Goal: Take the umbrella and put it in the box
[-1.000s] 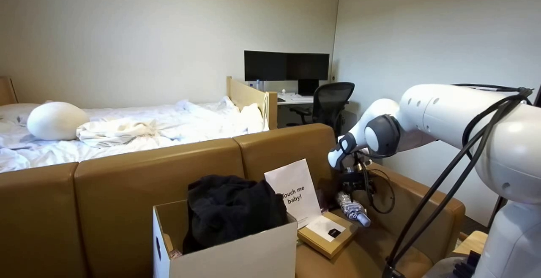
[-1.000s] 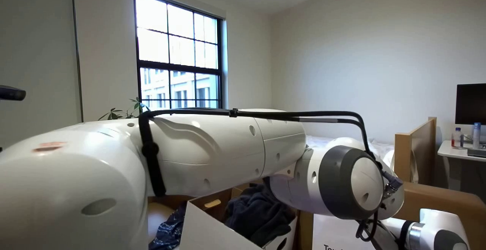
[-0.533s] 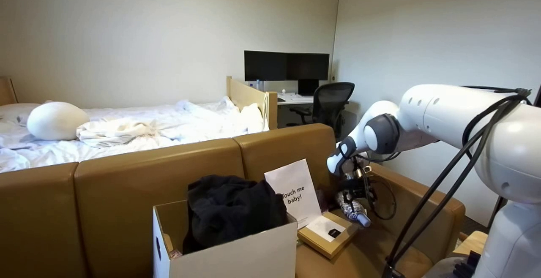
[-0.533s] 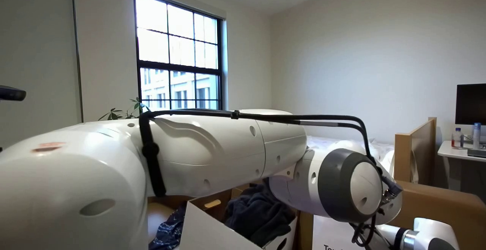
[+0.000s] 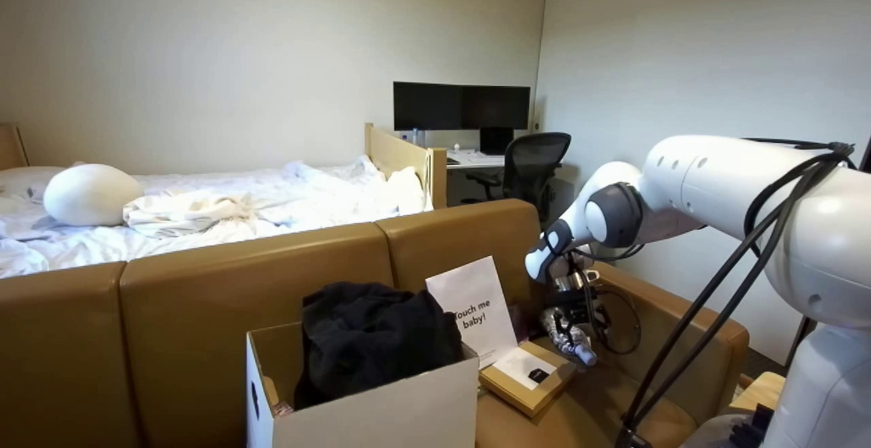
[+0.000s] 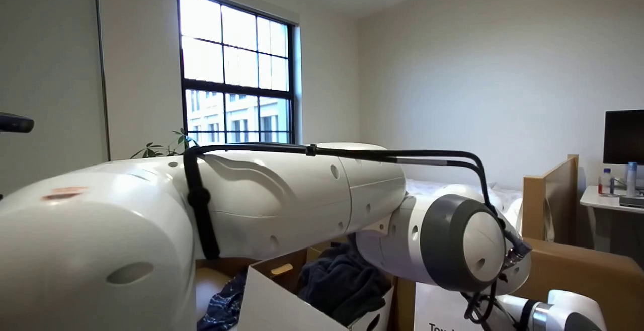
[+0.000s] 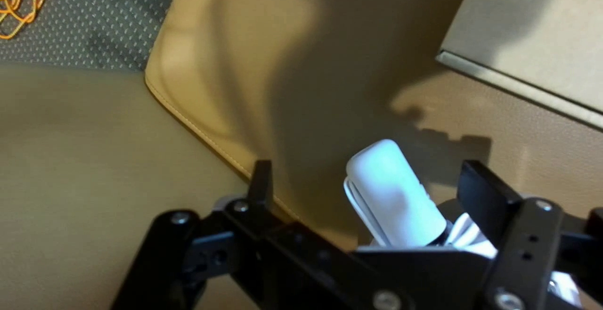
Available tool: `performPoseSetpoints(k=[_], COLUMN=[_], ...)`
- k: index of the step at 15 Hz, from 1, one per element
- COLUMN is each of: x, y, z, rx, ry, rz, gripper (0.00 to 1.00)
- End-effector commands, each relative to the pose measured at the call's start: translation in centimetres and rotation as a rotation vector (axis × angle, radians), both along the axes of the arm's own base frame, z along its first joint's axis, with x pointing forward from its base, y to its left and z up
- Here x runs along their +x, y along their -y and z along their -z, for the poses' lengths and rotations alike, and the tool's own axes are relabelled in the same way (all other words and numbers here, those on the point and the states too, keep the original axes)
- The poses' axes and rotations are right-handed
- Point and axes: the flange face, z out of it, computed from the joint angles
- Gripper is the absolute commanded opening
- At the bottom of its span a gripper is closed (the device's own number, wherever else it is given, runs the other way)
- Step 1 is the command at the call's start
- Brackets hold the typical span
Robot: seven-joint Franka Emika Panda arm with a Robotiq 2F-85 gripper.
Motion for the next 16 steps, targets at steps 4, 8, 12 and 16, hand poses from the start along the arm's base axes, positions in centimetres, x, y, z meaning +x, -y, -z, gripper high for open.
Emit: performPoseSetpoints(k=[4, 8, 12, 16], x=[0.8, -0.2, -0.8, -0.4], y=[-0.3, -0.2, 0.5, 0.3], z=[1.1, 2.9, 3.4, 3.1], rx=[-0.064, -0.105, -0.135, -0.118], ry=[0.127, 0.203, 0.238, 0.22], rz=[-0.075, -0.116, -0.162, -0.15], gripper=[1.0, 1.0, 1.0, 0.98])
